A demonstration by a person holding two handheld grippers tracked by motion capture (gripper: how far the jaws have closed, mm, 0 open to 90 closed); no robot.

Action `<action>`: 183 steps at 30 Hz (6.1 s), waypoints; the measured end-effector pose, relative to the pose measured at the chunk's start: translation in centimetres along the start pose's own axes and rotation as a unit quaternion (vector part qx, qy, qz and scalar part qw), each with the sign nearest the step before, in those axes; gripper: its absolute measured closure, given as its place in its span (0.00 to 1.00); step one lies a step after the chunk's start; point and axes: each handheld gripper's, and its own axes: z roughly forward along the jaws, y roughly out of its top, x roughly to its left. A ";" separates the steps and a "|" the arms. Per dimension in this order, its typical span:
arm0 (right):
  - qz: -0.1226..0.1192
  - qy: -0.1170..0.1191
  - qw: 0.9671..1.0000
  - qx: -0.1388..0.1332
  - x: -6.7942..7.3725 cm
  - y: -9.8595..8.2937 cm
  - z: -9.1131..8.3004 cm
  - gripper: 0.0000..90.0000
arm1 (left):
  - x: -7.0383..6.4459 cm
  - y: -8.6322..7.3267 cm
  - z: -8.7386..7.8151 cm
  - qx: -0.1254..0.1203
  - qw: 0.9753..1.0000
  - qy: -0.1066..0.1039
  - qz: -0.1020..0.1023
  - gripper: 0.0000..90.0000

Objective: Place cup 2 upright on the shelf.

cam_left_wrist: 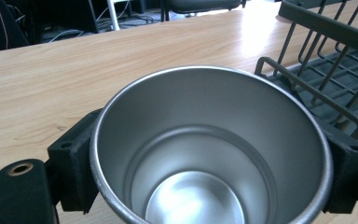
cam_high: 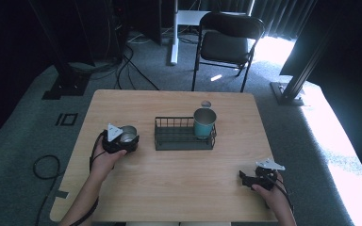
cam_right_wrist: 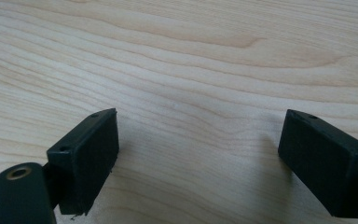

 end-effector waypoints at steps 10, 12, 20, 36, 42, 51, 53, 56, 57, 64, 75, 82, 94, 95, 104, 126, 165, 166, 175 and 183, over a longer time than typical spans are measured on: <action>0.000 0.000 1.000 0.000 0.0 0.0 0.0 0.13 | -0.3 1.9 -0.8 -0.010 1.000 -0.017 0.006 0.16; 0.000 0.000 1.000 0.000 0.0 0.0 0.0 0.13 | -0.4 2.3 -0.9 -0.014 1.000 -0.021 0.004 0.16; 0.000 0.000 1.000 0.000 0.0 0.0 0.0 0.13 | -0.8 4.9 -1.7 -0.030 0.999 -0.027 0.016 0.16; 0.000 0.000 1.000 0.000 0.0 0.0 0.0 0.13 | -3.0 9.2 -1.7 -0.057 0.996 -0.056 0.037 0.16; 0.000 0.000 1.000 0.000 0.0 0.0 0.0 0.13 | -4.1 10.9 -1.4 -0.066 0.994 -0.067 0.048 0.16; 0.000 0.000 1.000 0.000 0.0 0.0 0.0 0.13 | -7.1 12.9 0.2 -0.072 0.990 -0.098 0.066 0.16; 0.000 0.000 1.000 0.000 0.0 0.0 0.0 0.13 | -7.6 13.2 0.6 -0.073 0.990 -0.103 0.067 0.16; 0.000 0.000 1.000 0.000 0.0 0.0 0.0 0.13 | -8.1 13.5 1.0 -0.074 0.989 -0.109 0.068 0.16; 0.000 0.000 1.000 0.000 0.0 0.0 0.0 0.13 | -8.5 13.7 1.3 -0.073 0.988 -0.115 0.069 0.16; 0.000 0.000 1.000 0.000 0.0 0.0 0.0 0.13 | -9.7 13.3 2.8 -0.071 0.988 -0.127 0.059 0.16; 0.000 0.000 1.000 0.000 0.0 0.0 0.0 0.13 | -11.1 11.9 4.8 -0.062 0.988 -0.136 0.048 0.16; 0.000 0.000 1.000 0.000 0.0 0.0 0.0 0.13 | -11.5 10.7 5.8 -0.062 0.989 -0.130 0.031 0.16; 0.000 0.000 1.000 0.000 0.0 0.0 0.0 0.13 | -11.6 10.7 7.1 -0.070 0.990 -0.124 0.018 0.16; 0.000 0.000 1.000 0.000 0.0 0.0 0.0 0.13 | -11.6 10.6 7.3 -0.069 0.990 -0.125 0.015 0.16; -0.001 0.001 1.000 -0.001 0.0 0.0 0.0 0.13 | -11.9 9.9 8.1 -0.053 0.990 -0.128 0.019 0.16; -0.001 0.001 1.000 -0.001 0.0 0.0 0.0 0.13 | -12.4 8.0 8.6 -0.013 0.991 -0.119 0.053 0.16; -0.001 0.000 1.000 -0.001 0.0 0.0 0.0 0.13 | -10.4 7.4 3.6 0.001 0.990 -0.132 0.051 0.09; -0.001 0.000 1.000 -0.001 0.0 0.0 0.0 0.13 | -10.3 7.4 3.4 0.001 0.990 -0.132 0.051 0.09; -0.001 0.000 1.000 0.000 0.0 0.0 0.0 0.13 | -9.2 6.6 2.4 0.005 0.991 -0.126 0.048 0.09; -0.001 0.000 1.000 0.000 0.0 0.0 0.0 0.13 | -7.7 5.9 1.3 0.009 0.993 -0.113 0.043 0.09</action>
